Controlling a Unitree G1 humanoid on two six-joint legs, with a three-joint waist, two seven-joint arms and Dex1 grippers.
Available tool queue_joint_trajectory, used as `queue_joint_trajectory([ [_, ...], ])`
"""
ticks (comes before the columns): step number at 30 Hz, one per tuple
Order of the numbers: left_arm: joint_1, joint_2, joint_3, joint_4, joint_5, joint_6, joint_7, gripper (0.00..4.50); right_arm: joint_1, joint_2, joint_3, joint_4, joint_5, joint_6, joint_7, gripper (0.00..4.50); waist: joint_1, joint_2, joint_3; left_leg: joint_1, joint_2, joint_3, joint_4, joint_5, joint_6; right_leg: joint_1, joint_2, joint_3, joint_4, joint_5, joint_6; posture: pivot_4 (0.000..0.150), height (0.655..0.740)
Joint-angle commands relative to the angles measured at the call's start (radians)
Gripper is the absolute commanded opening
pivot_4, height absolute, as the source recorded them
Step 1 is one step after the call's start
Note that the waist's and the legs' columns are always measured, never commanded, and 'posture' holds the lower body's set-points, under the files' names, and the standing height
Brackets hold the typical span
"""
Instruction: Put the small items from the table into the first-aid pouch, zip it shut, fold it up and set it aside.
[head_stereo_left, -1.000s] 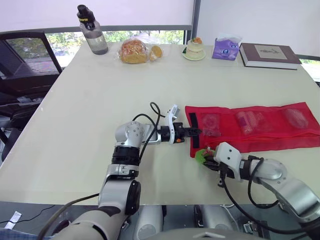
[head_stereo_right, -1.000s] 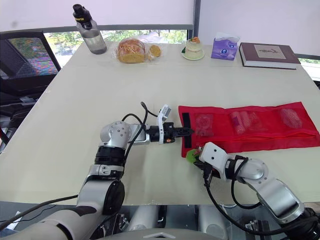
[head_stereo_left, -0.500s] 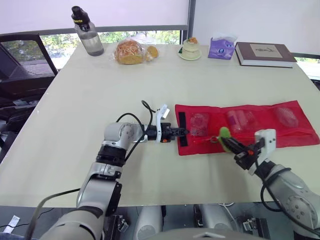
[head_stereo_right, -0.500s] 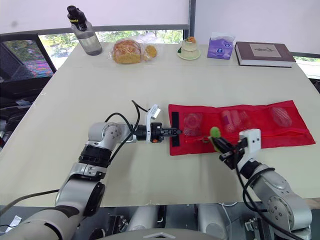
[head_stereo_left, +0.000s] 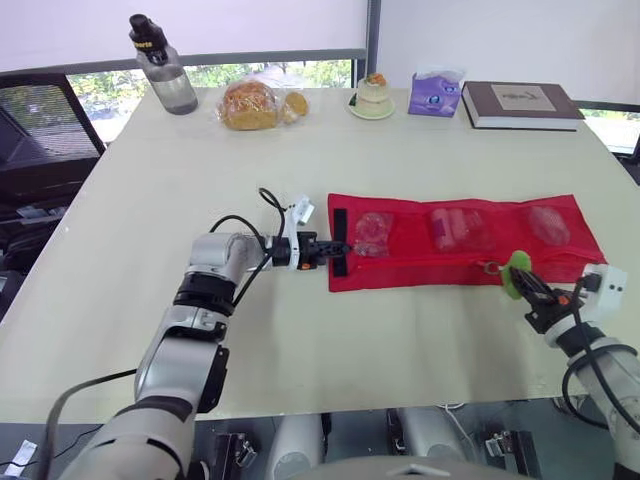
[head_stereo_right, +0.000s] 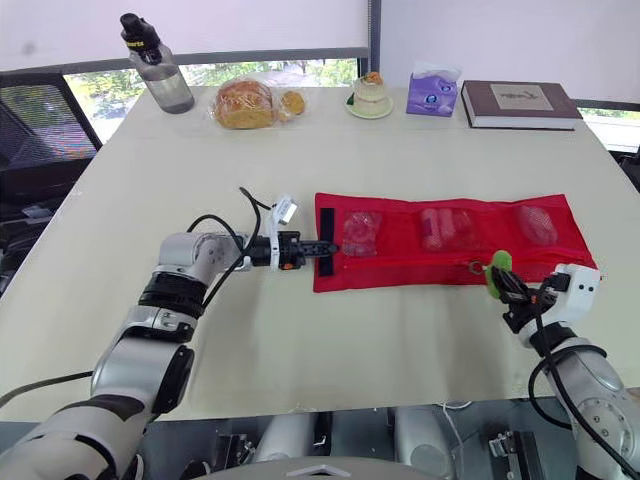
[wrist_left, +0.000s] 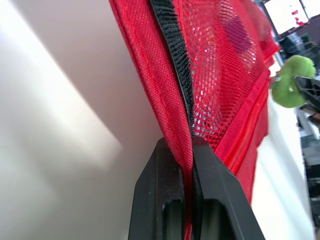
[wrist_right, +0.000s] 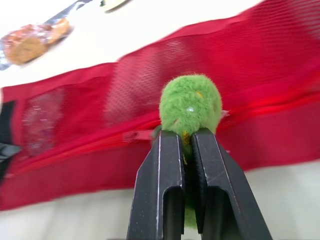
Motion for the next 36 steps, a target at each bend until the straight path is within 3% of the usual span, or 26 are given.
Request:
queue_joint_trajectory([
  [1,0.007,0.064,0.016,0.054,0.064,-0.040,-0.003,0.00,-0.030,-0.042,-0.094,0.067,-0.045,-0.075,-0.023,0.06,-0.001,0.000,0.000,0.000,0.000,0.000,-0.001,0.000,0.000,0.000,0.000,0.000,0.000,0.000,0.000,0.150,0.7400],
  [11,0.029,0.210,-0.008,0.118,0.119,-0.123,-0.146,0.00,-0.113,-0.096,-0.186,0.266,-0.202,-0.201,-0.141,0.06,-0.008,0.000,0.000,0.004,0.000,0.001,-0.010,0.000,0.000,-0.004,0.007,0.012,0.000,0.000,0.000,0.150,0.7400],
  [22,0.065,0.294,-0.003,0.082,0.133,-0.105,-0.198,0.00,-0.135,-0.102,-0.175,0.329,-0.346,-0.312,-0.197,0.06,-0.008,0.000,0.000,0.002,-0.001,0.003,-0.011,0.000,0.000,-0.007,0.006,0.014,-0.001,-0.001,-0.001,0.150,0.7400],
  [26,0.111,0.343,0.007,0.008,0.119,-0.068,-0.219,0.00,-0.115,-0.113,-0.179,0.283,-0.284,-0.317,-0.103,0.06,-0.008,0.001,0.000,-0.001,-0.001,0.003,-0.011,0.000,0.000,-0.010,0.007,0.014,0.000,-0.001,-0.001,0.150,0.7400],
  [27,0.116,0.351,0.016,0.002,0.118,-0.061,-0.213,0.00,-0.100,-0.122,-0.181,0.270,-0.273,-0.310,-0.078,0.57,-0.007,0.001,0.000,-0.001,-0.001,0.003,-0.011,0.000,0.000,-0.010,0.007,0.014,0.000,-0.001,-0.001,0.150,0.7400],
  [29,0.127,0.363,0.028,-0.012,0.112,-0.052,-0.211,0.00,-0.080,-0.134,-0.194,0.251,-0.239,-0.282,-0.045,1.04,-0.007,0.001,0.000,-0.001,-0.001,0.002,-0.011,0.000,0.000,-0.010,0.007,0.014,0.000,-0.001,-0.001,0.150,0.7400],
  [34,0.165,0.367,0.050,-0.089,0.091,-0.013,-0.198,0.00,-0.051,-0.161,-0.240,0.231,-0.200,-0.248,-0.028,3.31,-0.009,0.001,0.000,0.000,0.000,0.003,-0.011,0.000,0.000,-0.010,0.007,0.014,0.000,-0.001,-0.001,0.150,0.7400],
  [36,0.173,0.364,0.064,-0.103,0.088,-0.008,-0.190,0.69,-0.038,-0.172,-0.257,0.222,-0.194,-0.237,-0.027,4.31,-0.007,0.001,0.000,0.000,0.000,0.003,-0.010,0.000,0.000,-0.010,0.007,0.014,0.001,-0.001,-0.001,0.150,0.7400],
])
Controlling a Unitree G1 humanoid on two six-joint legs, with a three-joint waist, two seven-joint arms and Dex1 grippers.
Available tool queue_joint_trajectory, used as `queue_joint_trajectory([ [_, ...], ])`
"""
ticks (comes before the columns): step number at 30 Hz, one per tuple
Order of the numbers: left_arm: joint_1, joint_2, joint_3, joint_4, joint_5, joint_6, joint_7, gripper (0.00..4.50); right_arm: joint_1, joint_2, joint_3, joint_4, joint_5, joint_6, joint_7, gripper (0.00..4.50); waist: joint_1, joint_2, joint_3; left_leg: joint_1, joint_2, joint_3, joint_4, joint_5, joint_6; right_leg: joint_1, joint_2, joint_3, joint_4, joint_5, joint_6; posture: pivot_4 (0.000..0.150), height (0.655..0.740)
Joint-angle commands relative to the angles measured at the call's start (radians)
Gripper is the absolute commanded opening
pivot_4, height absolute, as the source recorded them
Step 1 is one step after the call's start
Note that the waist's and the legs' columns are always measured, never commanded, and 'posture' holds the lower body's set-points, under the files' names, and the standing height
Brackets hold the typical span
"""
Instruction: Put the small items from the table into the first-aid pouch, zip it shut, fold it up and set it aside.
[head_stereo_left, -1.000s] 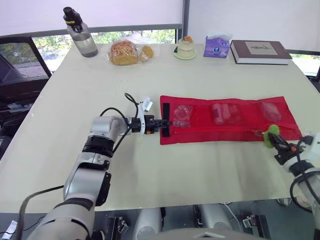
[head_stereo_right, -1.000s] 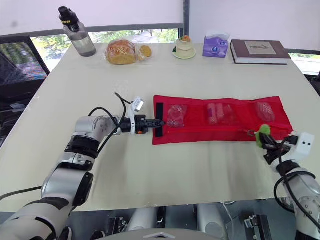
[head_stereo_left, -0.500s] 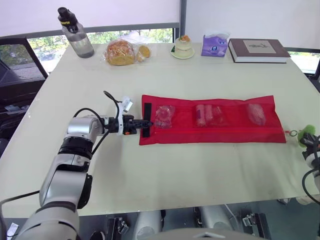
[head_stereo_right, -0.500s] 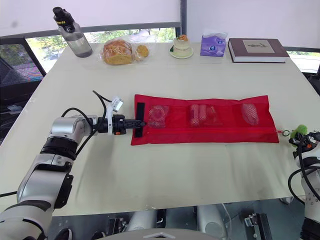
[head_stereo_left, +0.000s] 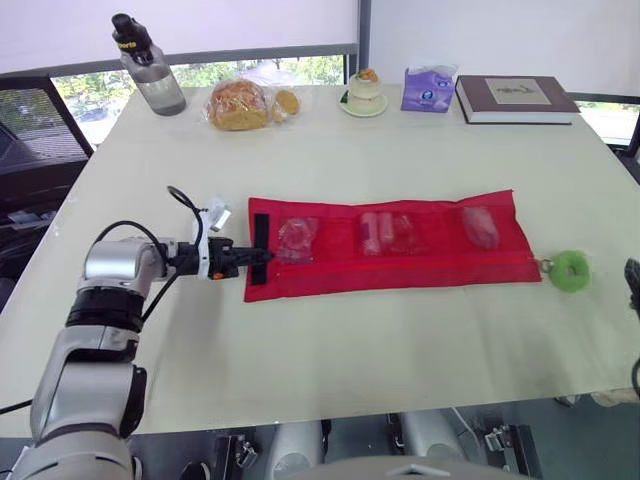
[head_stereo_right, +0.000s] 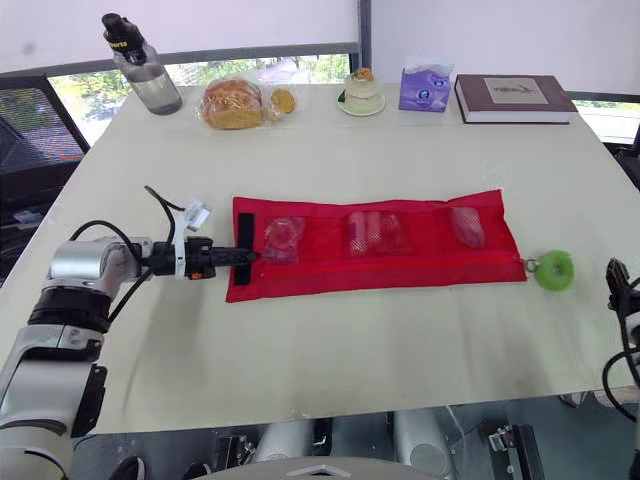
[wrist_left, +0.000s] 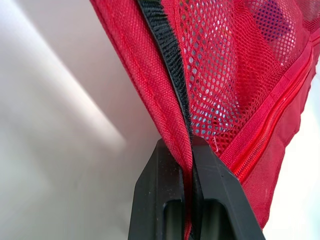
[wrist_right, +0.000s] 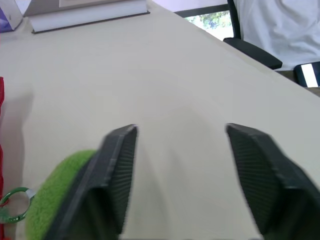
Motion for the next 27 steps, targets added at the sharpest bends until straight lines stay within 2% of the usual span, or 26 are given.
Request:
queue_joint_trajectory([
  [1,0.025,0.017,0.023,-0.028,0.007,0.026,0.024,1.00,0.021,-0.029,-0.061,-0.058,0.043,0.026,0.016,4.50,0.003,0.000,0.000,0.000,0.000,0.000,0.000,0.000,0.000,0.000,0.000,0.000,0.000,0.000,0.000,0.150,0.7400],
  [2,0.034,0.024,0.031,-0.048,-0.002,0.035,0.021,1.22,0.046,-0.025,-0.076,-0.108,0.115,0.075,0.032,4.50,0.006,0.001,0.000,0.000,0.000,0.000,0.001,0.000,0.000,0.000,0.000,0.000,0.000,0.000,0.000,0.150,0.7400],
  [5,0.056,0.053,0.043,-0.076,0.004,0.001,0.004,2.50,0.132,-0.014,-0.066,-0.241,0.303,0.203,0.088,4.50,0.007,0.003,-0.001,0.000,0.000,0.000,0.000,0.000,0.000,0.000,0.000,0.000,0.000,0.000,0.000,0.150,0.7400],
  [7,0.052,0.067,0.050,-0.064,0.015,-0.041,-0.005,3.22,0.173,-0.010,-0.040,-0.287,0.349,0.241,0.100,4.50,0.007,0.003,-0.001,0.000,0.001,-0.001,-0.001,0.000,0.000,0.000,0.001,-0.001,0.000,0.000,0.000,0.150,0.7400],
  [8,0.049,0.071,0.051,-0.059,0.017,-0.055,-0.008,3.78,0.183,-0.010,-0.034,-0.299,0.359,0.250,0.099,4.50,0.008,0.003,-0.001,0.000,0.001,-0.001,0.000,0.000,0.000,0.000,0.001,-0.001,0.000,0.000,0.000,0.150,0.7400],
  [10,0.030,0.089,0.047,-0.029,0.049,-0.138,-0.009,4.46,0.183,0.010,-0.006,-0.312,0.356,0.250,0.072,4.50,0.009,0.003,-0.001,0.000,0.001,-0.001,0.000,0.000,0.000,0.000,0.000,-0.001,0.000,0.000,0.000,0.150,0.7400],
  [15,-0.027,0.150,0.042,-0.025,0.069,-0.279,-0.145,4.46,0.150,0.058,0.050,-0.316,0.362,0.253,0.011,4.50,0.012,0.001,0.000,-0.001,0.001,0.000,0.002,0.000,0.000,0.000,0.000,0.000,-0.001,0.001,-0.001,0.150,0.7400],
  [18,-0.058,0.159,0.049,-0.087,0.040,-0.342,-0.247,4.46,0.143,0.065,0.068,-0.304,0.368,0.261,-0.005,4.50,0.020,0.001,0.000,-0.003,0.000,0.000,0.002,0.000,0.000,0.000,-0.003,0.000,-0.002,0.001,-0.002,0.150,0.7400],
  [24,-0.084,0.101,0.049,-0.293,-0.019,-0.352,-0.279,4.46,0.119,0.114,0.108,-0.284,0.410,0.287,-0.065,4.50,0.036,0.001,0.000,-0.004,-0.001,0.000,0.001,0.000,0.000,-0.001,-0.003,-0.001,-0.002,0.000,-0.001,0.150,0.7400],
  [27,-0.100,0.042,0.048,-0.435,-0.089,-0.306,-0.263,4.46,0.063,0.178,0.109,-0.263,0.490,0.309,-0.167,4.50,0.035,0.001,0.000,-0.004,-0.001,-0.001,0.001,0.000,0.000,-0.001,-0.001,-0.001,-0.002,0.001,-0.001,0.150,0.7400],
])
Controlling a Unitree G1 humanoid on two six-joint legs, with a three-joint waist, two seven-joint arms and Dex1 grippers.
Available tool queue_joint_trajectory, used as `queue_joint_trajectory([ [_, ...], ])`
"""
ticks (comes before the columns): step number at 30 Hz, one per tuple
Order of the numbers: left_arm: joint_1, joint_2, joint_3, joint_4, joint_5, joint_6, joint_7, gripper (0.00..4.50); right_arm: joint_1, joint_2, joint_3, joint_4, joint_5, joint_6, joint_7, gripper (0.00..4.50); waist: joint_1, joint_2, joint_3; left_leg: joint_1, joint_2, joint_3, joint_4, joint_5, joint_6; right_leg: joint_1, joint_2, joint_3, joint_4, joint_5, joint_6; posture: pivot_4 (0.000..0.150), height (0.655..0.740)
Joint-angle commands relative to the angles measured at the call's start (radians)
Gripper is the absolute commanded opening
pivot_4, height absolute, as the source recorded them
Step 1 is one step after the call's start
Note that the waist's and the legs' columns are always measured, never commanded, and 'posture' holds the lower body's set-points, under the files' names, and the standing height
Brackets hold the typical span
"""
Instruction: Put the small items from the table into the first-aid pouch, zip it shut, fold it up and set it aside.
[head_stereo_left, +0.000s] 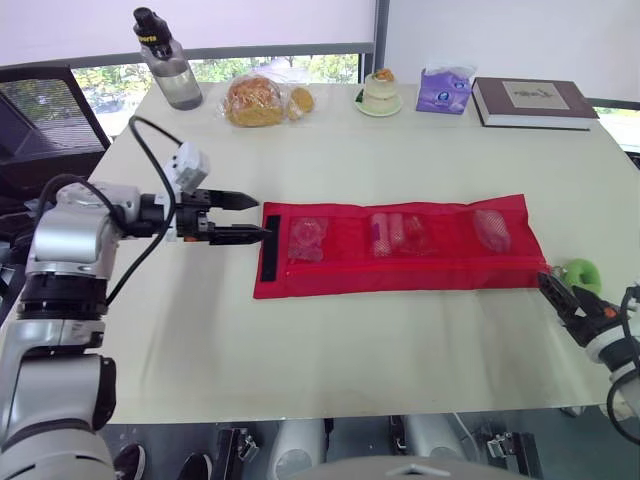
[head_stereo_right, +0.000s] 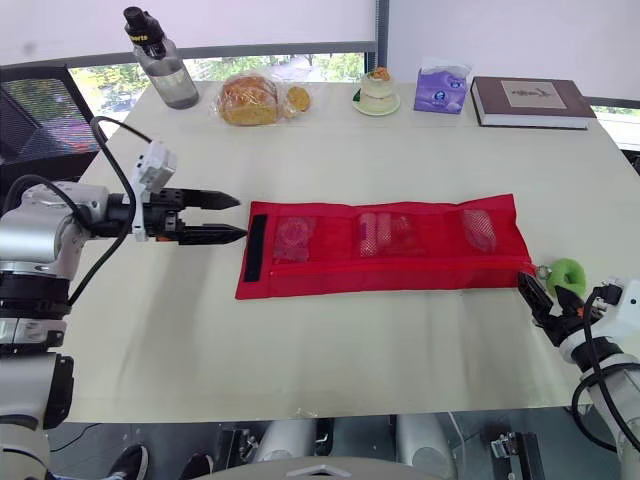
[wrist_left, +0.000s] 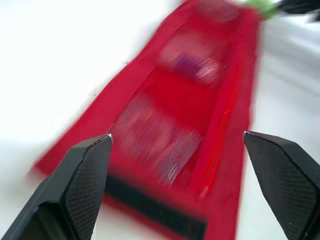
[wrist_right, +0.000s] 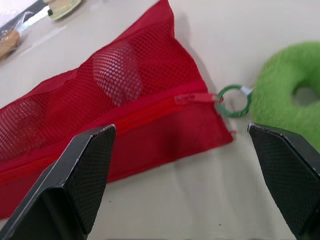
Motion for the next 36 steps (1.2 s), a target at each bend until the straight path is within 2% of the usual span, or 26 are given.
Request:
queue_joint_trajectory([
  [1,-0.041,-0.055,0.015,-0.169,-0.089,0.039,0.022,4.46,-0.059,0.054,-0.008,0.012,0.096,0.023,-0.133,4.50,-0.001,0.000,0.000,0.000,0.000,0.000,0.001,0.000,0.000,0.000,0.000,0.000,0.000,0.000,0.000,0.150,0.7400],
  [7,-0.071,-0.132,0.012,-0.293,-0.162,0.080,0.063,4.46,-0.132,0.123,-0.011,0.055,0.192,0.035,-0.325,4.50,-0.010,0.000,0.000,0.001,0.000,0.000,0.002,0.000,0.000,0.001,0.001,0.001,0.001,0.000,0.000,0.150,0.7400],
  [17,-0.066,-0.173,0.007,-0.367,-0.210,0.089,0.098,4.46,-0.250,0.218,0.011,0.115,0.347,-0.038,-0.449,4.50,-0.031,-0.001,0.000,0.002,0.000,0.000,0.002,0.000,0.000,0.001,0.002,0.001,0.002,0.001,0.001,0.150,0.7400],
  [29,-0.042,-0.164,0.002,-0.368,-0.207,0.064,0.094,4.46,-0.260,0.178,0.098,0.128,0.297,-0.064,-0.365,4.50,-0.031,0.000,0.000,0.002,0.001,0.000,0.002,0.000,0.000,0.001,0.003,0.001,0.001,0.001,0.000,0.150,0.7400],
  [36,-0.046,-0.163,0.001,-0.369,-0.212,0.067,0.094,4.50,-0.250,0.179,0.110,0.123,0.263,-0.101,-0.331,1.30,-0.026,0.000,0.000,0.002,0.000,0.000,0.002,0.000,0.000,0.001,0.002,0.001,0.001,0.001,0.000,0.150,0.7400],
])
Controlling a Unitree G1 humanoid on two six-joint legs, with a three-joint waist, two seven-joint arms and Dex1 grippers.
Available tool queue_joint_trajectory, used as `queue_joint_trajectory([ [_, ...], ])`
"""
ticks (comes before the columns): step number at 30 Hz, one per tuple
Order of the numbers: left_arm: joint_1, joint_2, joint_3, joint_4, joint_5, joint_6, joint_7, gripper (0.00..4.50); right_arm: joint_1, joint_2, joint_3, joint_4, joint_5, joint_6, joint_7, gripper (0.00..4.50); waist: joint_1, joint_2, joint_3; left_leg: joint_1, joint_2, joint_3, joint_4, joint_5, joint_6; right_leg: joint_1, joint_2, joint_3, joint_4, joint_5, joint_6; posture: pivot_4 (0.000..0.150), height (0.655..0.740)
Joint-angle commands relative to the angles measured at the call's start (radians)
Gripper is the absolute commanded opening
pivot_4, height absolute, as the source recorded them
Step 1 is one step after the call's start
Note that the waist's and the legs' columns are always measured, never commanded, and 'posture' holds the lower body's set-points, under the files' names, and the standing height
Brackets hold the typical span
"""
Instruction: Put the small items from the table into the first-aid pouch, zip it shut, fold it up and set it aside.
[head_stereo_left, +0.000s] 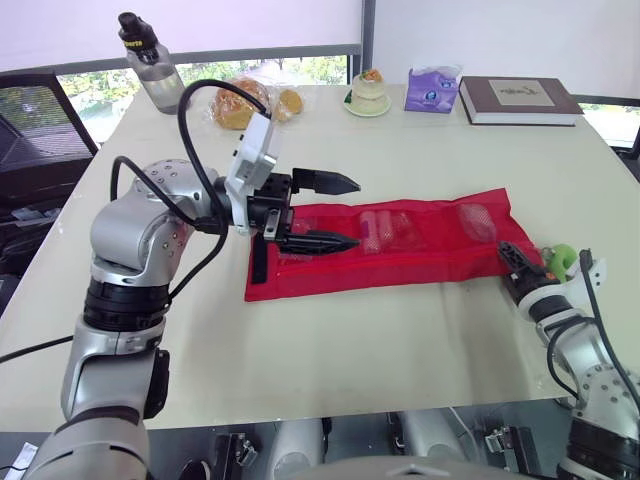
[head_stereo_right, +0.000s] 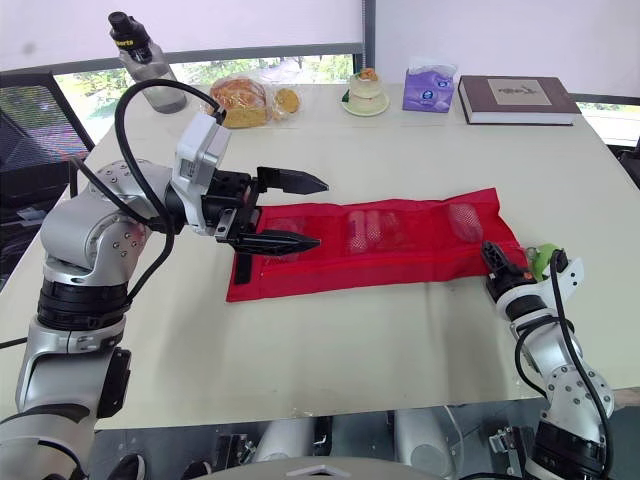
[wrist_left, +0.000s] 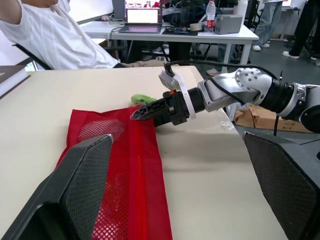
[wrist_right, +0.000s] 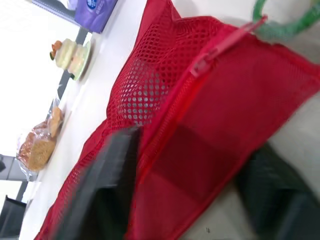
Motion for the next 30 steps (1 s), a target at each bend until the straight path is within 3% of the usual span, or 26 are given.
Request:
queue_joint_trajectory([
  [1,-0.009,0.009,0.004,-0.028,-0.012,-0.014,-0.004,4.50,0.009,-0.005,-0.006,-0.034,-0.012,-0.034,0.034,0.66,0.000,0.000,0.000,0.000,0.000,0.000,0.000,0.000,0.000,0.000,0.000,0.000,0.000,0.000,0.000,0.150,0.7400],
  [2,-0.010,0.009,0.004,-0.027,-0.012,-0.014,-0.005,4.50,0.015,-0.005,-0.008,-0.038,-0.014,-0.040,0.040,0.08,0.000,0.000,0.000,0.000,0.000,0.000,0.000,0.000,0.000,0.000,0.000,0.000,0.000,0.000,0.000,0.150,0.7400],
  [3,-0.010,0.009,0.004,-0.027,-0.013,-0.013,-0.006,4.50,0.024,-0.008,-0.010,-0.047,-0.020,-0.047,0.050,0.03,0.000,0.000,0.000,0.000,0.000,0.000,0.000,0.000,0.000,0.000,0.000,0.000,0.000,0.000,0.000,0.150,0.7400],
  [12,-0.030,0.006,-0.012,0.011,0.052,-0.024,0.059,4.50,0.196,-0.192,-0.057,-0.173,-0.113,-0.061,0.219,0.03,0.009,0.001,0.000,-0.001,-0.002,0.000,0.000,0.000,0.000,0.000,-0.001,0.000,-0.001,0.000,0.000,0.150,0.7400],
  [17,-0.044,0.031,0.005,0.058,0.089,-0.035,0.097,4.50,0.295,-0.408,-0.146,-0.270,-0.212,-0.107,0.481,0.03,0.006,0.003,0.001,0.000,-0.002,0.000,0.001,0.000,0.000,0.000,0.000,0.001,0.000,0.000,0.001,0.150,0.7400],
  [21,-0.045,0.039,0.015,0.063,0.092,-0.041,0.108,4.50,0.276,-0.521,-0.151,-0.341,-0.234,-0.128,0.621,0.03,0.001,0.003,0.002,0.000,-0.001,0.000,0.001,0.000,0.000,0.000,0.001,0.001,0.000,-0.001,0.002,0.150,0.7400],
  [26,-0.051,0.036,0.019,0.065,0.090,-0.037,0.123,4.50,0.218,-0.678,0.005,-0.424,-0.322,-0.081,0.736,0.03,0.004,0.002,0.002,0.000,-0.001,-0.001,0.001,0.000,0.000,0.001,0.001,0.001,0.000,-0.001,0.002,0.150,0.7400],
  [30,-0.037,0.023,0.014,0.032,0.081,-0.028,0.137,4.50,0.006,-0.779,0.476,-0.418,-0.631,-0.034,0.823,0.03,0.003,0.000,0.002,0.000,-0.001,-0.001,0.002,0.000,0.000,0.002,0.000,0.000,-0.001,0.000,0.001,0.150,0.7400],
])
